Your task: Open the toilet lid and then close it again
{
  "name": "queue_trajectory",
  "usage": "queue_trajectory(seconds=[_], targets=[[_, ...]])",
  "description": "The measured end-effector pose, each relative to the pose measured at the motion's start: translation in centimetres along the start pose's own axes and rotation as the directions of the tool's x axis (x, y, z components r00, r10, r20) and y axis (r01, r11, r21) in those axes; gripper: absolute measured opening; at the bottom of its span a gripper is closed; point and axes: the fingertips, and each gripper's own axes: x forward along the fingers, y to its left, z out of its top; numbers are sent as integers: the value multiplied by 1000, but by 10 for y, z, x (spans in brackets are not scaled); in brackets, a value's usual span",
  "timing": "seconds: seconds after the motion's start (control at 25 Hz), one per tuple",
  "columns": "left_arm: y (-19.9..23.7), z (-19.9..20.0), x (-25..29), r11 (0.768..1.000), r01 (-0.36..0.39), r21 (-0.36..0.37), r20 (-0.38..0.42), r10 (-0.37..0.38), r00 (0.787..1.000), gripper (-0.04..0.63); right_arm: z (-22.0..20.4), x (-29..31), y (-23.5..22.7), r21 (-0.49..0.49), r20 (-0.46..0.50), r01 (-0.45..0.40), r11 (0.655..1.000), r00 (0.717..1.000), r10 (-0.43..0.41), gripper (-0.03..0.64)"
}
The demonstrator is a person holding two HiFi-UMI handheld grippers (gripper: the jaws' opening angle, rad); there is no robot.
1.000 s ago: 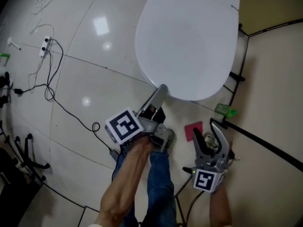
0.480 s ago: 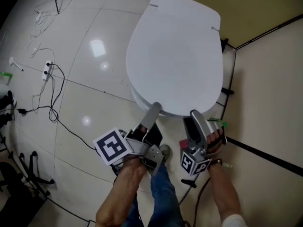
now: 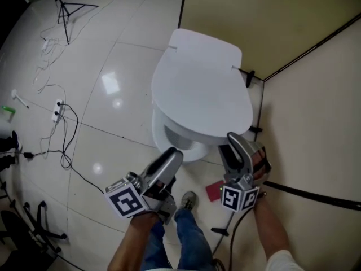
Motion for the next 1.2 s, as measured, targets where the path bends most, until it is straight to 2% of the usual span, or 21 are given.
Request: queue_trajectory(seconds=[0.04, 0.12, 0.24, 0.32, 0.48, 0.64, 0.72, 0.88, 1.08, 1.2], targets=[[-10, 4, 1, 997, 9, 80, -31, -7, 1000, 198, -2, 5, -14, 27, -1, -16, 1000, 1000, 16, 176], [-25, 12, 3, 971, 20, 238, -95, 3, 996, 197, -9, 19, -45, 90, -7, -39, 995, 999, 40, 176], [-46, 24, 5, 916, 54, 397, -180, 20, 983, 196, -20, 43, -99, 178, -12, -57, 982, 998, 60, 172], [-58, 31, 6, 871, 79, 485, -228, 38, 973, 197, -30, 63, -134, 231, -8, -69, 970, 997, 73, 171], [-80, 40, 19, 774, 124, 621, -293, 82, 953, 197, -53, 105, -211, 343, 9, -94, 935, 995, 97, 169], [-81, 44, 43, 708, 141, 692, -306, 111, 946, 196, -79, 151, -276, 498, 62, -117, 859, 993, 99, 166], [-77, 40, 56, 695, 132, 707, -295, 121, 948, 196, -95, 173, -303, 542, 102, -137, 829, 990, 98, 166], [-72, 42, 89, 686, 92, 721, -257, 142, 956, 196, -128, 232, -347, 616, 164, -181, 766, 981, 100, 165], [-77, 33, 114, 700, 55, 712, -221, 150, 964, 198, -166, 296, -378, 724, 134, -149, 673, 988, 75, 163], [-80, 30, 116, 689, 34, 724, -204, 166, 965, 197, -185, 320, -384, 732, 68, -106, 673, 994, 82, 150]])
